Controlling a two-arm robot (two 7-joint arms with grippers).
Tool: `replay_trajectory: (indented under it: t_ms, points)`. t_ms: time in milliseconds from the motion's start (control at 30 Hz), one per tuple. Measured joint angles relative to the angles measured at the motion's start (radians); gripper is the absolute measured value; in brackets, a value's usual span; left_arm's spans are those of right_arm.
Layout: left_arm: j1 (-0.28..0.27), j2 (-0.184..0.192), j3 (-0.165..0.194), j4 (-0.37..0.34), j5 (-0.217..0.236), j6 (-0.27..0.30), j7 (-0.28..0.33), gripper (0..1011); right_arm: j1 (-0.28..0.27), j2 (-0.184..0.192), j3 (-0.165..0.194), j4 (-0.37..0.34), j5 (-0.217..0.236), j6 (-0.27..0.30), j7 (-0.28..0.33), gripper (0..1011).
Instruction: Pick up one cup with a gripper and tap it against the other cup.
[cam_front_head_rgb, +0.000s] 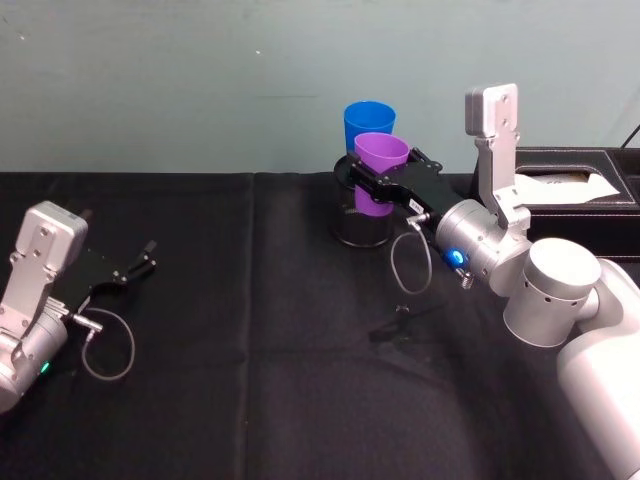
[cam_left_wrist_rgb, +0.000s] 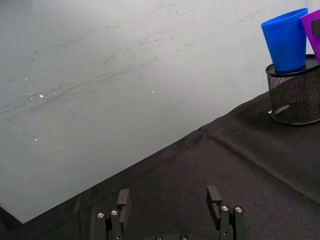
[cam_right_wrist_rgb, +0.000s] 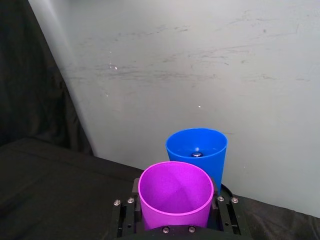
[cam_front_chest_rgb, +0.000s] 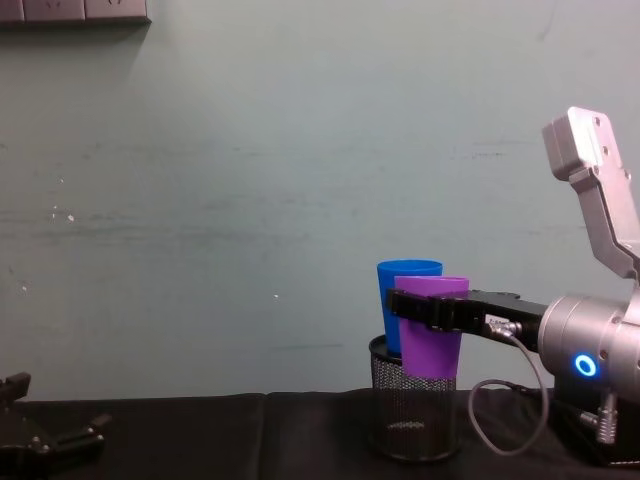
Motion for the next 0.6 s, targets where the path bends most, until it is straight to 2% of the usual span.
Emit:
replay_trajectory:
  t_ms: [600]
  points:
    - [0.000,0.000,0.000,0.000,0.000,0.000,0.000,1000,0.000,0.000,0.000,0.000,0.000,0.000,0.000,733]
